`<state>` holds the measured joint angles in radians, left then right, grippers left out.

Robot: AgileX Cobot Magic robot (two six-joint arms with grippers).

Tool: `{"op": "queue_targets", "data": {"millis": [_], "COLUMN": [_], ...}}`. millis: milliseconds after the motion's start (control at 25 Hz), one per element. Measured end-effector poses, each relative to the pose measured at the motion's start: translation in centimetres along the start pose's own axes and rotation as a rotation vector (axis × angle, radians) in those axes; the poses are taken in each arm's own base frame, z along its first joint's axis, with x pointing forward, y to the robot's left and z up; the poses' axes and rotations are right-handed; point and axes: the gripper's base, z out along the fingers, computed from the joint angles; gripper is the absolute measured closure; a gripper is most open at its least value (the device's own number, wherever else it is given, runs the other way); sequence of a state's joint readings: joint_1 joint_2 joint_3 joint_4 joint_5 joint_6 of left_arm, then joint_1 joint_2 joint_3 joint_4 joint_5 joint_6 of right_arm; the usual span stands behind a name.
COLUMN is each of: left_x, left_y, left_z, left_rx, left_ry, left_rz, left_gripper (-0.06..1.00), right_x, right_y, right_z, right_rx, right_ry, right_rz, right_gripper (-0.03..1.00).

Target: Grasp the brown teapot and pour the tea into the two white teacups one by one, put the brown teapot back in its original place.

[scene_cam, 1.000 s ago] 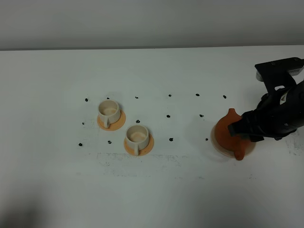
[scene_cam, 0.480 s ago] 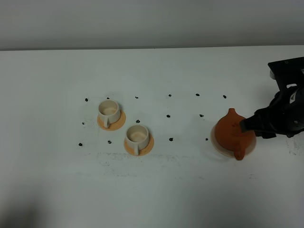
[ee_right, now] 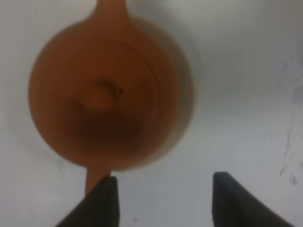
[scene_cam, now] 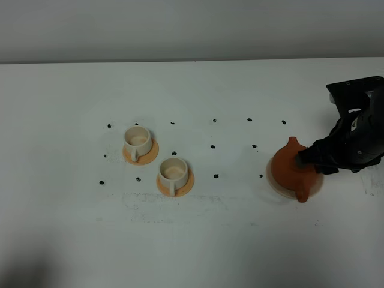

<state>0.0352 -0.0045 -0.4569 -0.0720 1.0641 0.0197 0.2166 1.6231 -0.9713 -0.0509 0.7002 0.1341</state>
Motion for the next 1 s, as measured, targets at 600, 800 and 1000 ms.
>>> {"op": "queue_targets", "data": {"millis": [600,800,1000], "left_x": [0.0,0.0,0.0], "left_y": [0.0,0.0,0.0], "left_z": [0.0,0.0,0.0], "left_rx": [0.0,0.0,0.0], "left_ry": [0.0,0.0,0.0], "left_rz": [0.0,0.0,0.0], "left_gripper": [0.44,0.44,0.44], "right_x": [0.3,0.4,0.3], "right_y": [0.7,1.0,1.4], "right_z": [0.7,1.4,1.7], "right_rx": [-0.073,-0.087,-0.092], "right_ry": [0.058,0.076,0.074], "right_rz": [0.054,0.047,0.037], "right_gripper": [0.54,0.54,0.54]}}
